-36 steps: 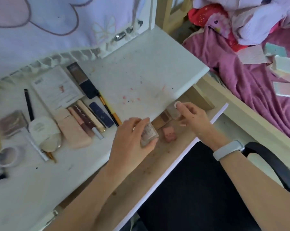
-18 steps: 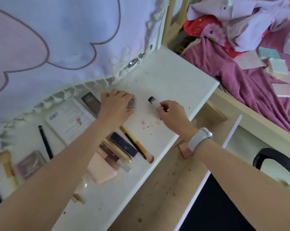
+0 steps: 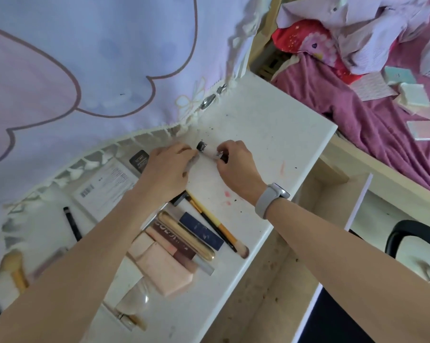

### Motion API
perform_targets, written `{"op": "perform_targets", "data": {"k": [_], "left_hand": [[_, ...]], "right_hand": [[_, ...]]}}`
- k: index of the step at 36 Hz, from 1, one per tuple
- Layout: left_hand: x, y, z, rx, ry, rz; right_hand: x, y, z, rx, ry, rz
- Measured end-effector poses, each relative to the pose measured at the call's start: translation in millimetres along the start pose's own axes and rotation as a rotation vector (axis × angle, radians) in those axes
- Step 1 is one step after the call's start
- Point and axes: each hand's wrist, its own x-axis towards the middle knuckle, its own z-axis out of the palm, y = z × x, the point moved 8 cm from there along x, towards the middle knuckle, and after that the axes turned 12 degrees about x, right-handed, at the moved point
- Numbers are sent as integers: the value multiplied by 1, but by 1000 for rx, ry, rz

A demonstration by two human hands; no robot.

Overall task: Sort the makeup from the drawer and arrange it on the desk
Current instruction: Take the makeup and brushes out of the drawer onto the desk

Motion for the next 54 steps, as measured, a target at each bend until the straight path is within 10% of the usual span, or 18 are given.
{"op": "perform_targets", "data": {"k": [15, 29, 38, 46, 54], "left_hand": [[-26, 12, -19, 9, 115, -2], [-61, 195, -35, -360, 261, 90], [-64, 250, 96, -259, -62, 21], [-46, 226, 190, 183, -359, 12], [-83, 234, 179, 127, -223, -40]], "right_hand": [[-7, -7, 3, -17, -151, -101], [-101, 135, -148, 76, 177, 96], [-132, 174, -133, -457, 8, -126], [-146, 186, -138, -357, 175, -241], [-148, 189, -139, -295, 210, -280]]}}
